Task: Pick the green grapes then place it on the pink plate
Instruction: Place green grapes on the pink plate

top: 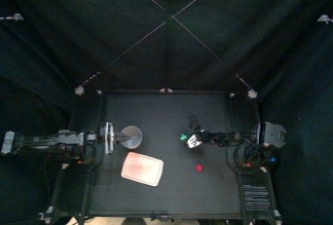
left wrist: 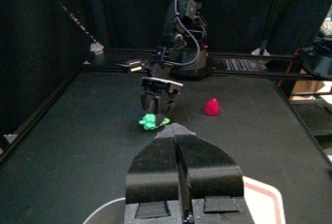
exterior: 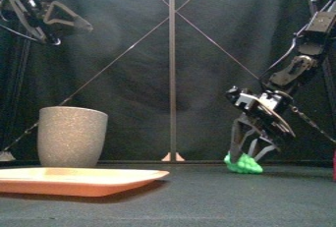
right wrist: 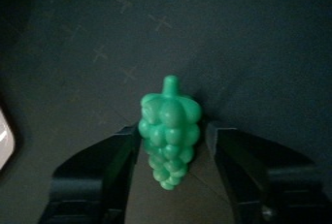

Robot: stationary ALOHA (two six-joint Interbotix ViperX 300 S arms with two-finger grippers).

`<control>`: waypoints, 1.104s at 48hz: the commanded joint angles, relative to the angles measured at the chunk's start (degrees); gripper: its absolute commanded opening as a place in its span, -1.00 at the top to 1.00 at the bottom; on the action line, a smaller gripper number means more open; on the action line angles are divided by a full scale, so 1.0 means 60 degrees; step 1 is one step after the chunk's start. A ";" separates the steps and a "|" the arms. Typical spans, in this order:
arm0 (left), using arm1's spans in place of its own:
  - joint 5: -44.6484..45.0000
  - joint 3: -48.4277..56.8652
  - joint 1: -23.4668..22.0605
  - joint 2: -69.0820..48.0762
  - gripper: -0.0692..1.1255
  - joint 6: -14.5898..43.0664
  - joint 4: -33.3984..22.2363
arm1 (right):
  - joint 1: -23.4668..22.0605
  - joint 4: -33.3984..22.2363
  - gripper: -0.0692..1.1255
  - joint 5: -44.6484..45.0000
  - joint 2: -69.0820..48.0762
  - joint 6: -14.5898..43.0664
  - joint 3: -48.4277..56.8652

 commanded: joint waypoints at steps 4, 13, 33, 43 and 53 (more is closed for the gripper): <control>-0.0088 -0.0117 -0.0015 0.0015 0.70 -0.0015 -0.0059 | 0.0132 -0.0015 -0.23 -0.0029 -0.0161 0.0000 -0.0234; -0.0073 -0.0117 -0.0015 0.0015 0.70 -0.0015 -0.0103 | 0.1084 -0.0088 -0.24 -0.0029 -0.0425 -0.0117 -0.0981; -0.0088 -0.0073 0.0059 0.0015 0.70 -0.0015 -0.0103 | 0.3105 -0.1450 -0.24 -0.0015 0.0952 -0.0044 -0.4160; -0.0088 -0.0059 0.0073 0.0015 0.70 0.0000 -0.0103 | 0.3413 -0.1787 -0.22 -0.0015 0.2681 -0.0015 -0.5801; -0.0088 -0.0059 0.0073 0.0000 0.70 0.0015 -0.0103 | 0.3721 -0.1963 -0.22 0.0601 0.3721 -0.0073 -0.6899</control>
